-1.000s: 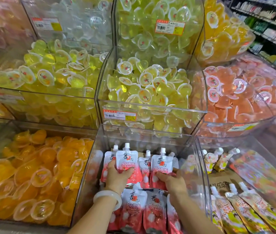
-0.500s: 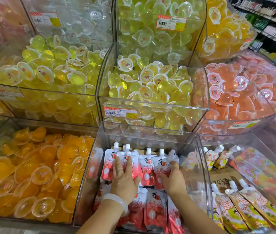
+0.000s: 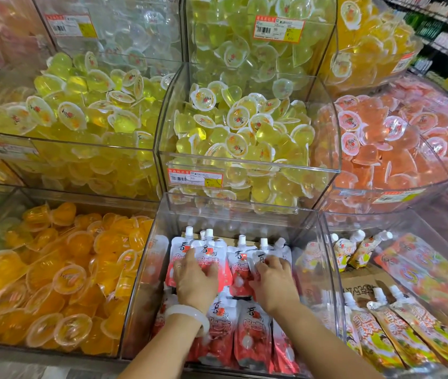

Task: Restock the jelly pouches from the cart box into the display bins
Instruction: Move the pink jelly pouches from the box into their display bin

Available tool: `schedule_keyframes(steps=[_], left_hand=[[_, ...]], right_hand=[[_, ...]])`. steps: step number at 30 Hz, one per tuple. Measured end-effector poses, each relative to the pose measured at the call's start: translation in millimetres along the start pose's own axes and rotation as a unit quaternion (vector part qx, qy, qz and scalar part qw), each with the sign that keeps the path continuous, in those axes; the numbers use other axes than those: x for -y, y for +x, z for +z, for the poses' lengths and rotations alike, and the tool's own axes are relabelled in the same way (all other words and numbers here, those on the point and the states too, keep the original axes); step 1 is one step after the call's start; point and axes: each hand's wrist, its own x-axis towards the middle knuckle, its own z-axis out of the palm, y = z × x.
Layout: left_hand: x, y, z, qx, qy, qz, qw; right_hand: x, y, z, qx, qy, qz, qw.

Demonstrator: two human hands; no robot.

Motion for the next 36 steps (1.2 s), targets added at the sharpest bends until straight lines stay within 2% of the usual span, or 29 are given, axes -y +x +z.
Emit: schedule_keyframes(steps=[2, 4, 6, 10, 11, 13, 15, 16, 18, 19, 21, 25, 29, 36], left_hand=[[-2.5, 5.5, -2.4, -0.035, -0.040, -0.062, 0.997], [-1.2, 10.2, -4.5, -0.035, -0.057, -0.096, 0.993], [0.7, 11.2, -7.3, -0.027, -0.073, -0.101, 0.992], [3.5, 5.7, -3.4, -0.029, -0.143, -0.064, 0.987], [2.5, 1.8, 0.0, -0.030, -0.167, -0.056, 0.984], [2.1, -2.9, 10.3, -0.024, -0.215, -0.023, 0.976], [1.9, -5.0, 19.5, 0.009, -0.197, 0.034, 0.980], [1.3, -4.9, 21.7, 0.029, -0.142, 0.069, 0.987], [2.2, -4.5, 18.7, 0.026, 0.057, 0.139, 0.988], [4.5, -3.1, 16.3, 0.022, 0.150, 0.171, 0.973], [8.6, -0.5, 12.1, 0.047, 0.244, 0.223, 0.943], [8.6, 9.1, 0.5, 0.117, 0.329, 0.263, 0.899], [11.5, 16.9, -5.0, 0.145, 0.365, 0.277, 0.877], [6.3, 13.5, -12.7, 0.151, 0.387, 0.297, 0.860]], right_hand=[[12.2, -4.3, -1.4, -0.024, 0.068, -0.013, 0.997], [31.0, -9.7, 1.1, 0.039, 0.253, 0.006, 0.967], [45.9, -13.0, 6.1, 0.105, 0.422, 0.031, 0.900], [51.3, -14.6, 5.8, 0.081, 0.620, 0.108, 0.773], [49.2, -14.7, 5.1, 0.066, 0.636, 0.119, 0.760], [41.6, -12.8, 7.4, 0.029, 0.620, 0.132, 0.773], [30.5, -10.7, 12.7, -0.018, 0.560, 0.135, 0.817], [26.5, -10.5, 13.5, -0.032, 0.514, 0.130, 0.847], [21.1, -11.7, 13.3, -0.035, 0.397, 0.103, 0.911], [19.4, -12.1, 12.1, -0.039, 0.333, 0.078, 0.939], [19.2, -13.5, 7.0, -0.054, 0.234, 0.022, 0.970], [24.1, -17.7, 4.3, -0.011, 0.120, -0.071, 0.990], [23.4, -15.0, 5.5, 0.027, 0.091, -0.071, 0.993], [23.4, -15.0, 9.5, 0.003, 0.025, -0.070, 0.997]])
